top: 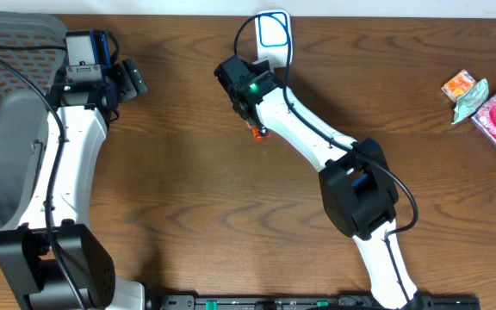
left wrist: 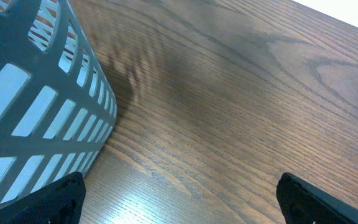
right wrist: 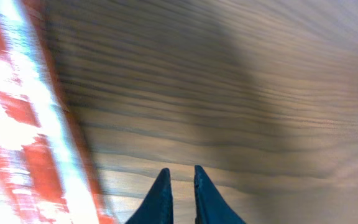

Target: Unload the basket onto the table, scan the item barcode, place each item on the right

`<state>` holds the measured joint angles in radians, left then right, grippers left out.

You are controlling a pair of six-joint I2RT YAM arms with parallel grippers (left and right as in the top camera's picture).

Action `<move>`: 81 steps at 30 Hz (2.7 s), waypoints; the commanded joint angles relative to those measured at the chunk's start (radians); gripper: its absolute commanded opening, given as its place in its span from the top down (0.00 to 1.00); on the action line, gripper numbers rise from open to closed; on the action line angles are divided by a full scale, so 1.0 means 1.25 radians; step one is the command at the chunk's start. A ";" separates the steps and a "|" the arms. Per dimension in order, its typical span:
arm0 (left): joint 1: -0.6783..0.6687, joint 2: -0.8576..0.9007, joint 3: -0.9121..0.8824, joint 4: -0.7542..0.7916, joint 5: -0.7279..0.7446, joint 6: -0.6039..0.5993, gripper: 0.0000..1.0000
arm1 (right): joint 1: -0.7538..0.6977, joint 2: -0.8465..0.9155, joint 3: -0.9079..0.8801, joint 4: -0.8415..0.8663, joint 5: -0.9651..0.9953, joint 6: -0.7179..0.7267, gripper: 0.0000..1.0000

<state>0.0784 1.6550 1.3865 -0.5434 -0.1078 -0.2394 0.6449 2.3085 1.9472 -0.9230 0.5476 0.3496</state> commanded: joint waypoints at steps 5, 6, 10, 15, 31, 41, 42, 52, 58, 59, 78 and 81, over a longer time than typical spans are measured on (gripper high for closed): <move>0.004 0.004 0.004 -0.002 -0.007 -0.007 0.02 | 0.035 -0.002 0.011 0.068 -0.091 -0.063 0.69; 0.004 0.004 0.004 -0.002 -0.007 -0.007 0.02 | 0.042 -0.002 0.014 0.074 -0.091 -0.070 0.64; 0.004 0.004 0.004 -0.002 -0.007 -0.007 0.02 | 0.076 0.000 0.014 0.097 -0.090 -0.126 0.52; 0.004 0.004 0.004 -0.002 -0.007 -0.007 0.02 | 0.100 0.001 -0.005 0.118 -0.089 -0.193 0.47; 0.004 0.004 0.004 -0.002 -0.007 -0.007 0.02 | 0.085 0.001 -0.158 0.316 -0.043 -0.266 0.38; 0.004 0.004 0.004 -0.002 -0.007 -0.007 0.02 | 0.052 0.001 -0.243 0.393 -0.033 -0.266 0.39; 0.004 0.004 0.004 -0.002 -0.007 -0.007 0.02 | 0.049 0.001 -0.249 0.399 -0.033 -0.266 0.40; 0.004 0.004 0.004 -0.002 -0.007 -0.007 0.02 | 0.034 0.001 -0.256 0.407 -0.096 -0.249 0.87; 0.004 0.004 0.004 -0.002 -0.007 -0.007 0.02 | 0.034 -0.010 -0.235 0.376 -0.100 -0.180 0.99; 0.004 0.004 0.004 -0.002 -0.007 -0.007 0.02 | 0.034 -0.015 -0.223 0.361 -0.117 -0.175 0.99; 0.004 0.004 0.004 -0.002 -0.007 -0.007 0.02 | -0.177 -0.077 -0.109 0.176 -1.002 0.009 0.99; 0.004 0.004 0.004 -0.002 -0.007 -0.007 0.02 | -0.211 -0.077 -0.148 0.175 -1.050 0.055 0.99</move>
<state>0.0784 1.6550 1.3865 -0.5430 -0.1078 -0.2390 0.4084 2.2333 1.8034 -0.6991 -0.5663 0.3302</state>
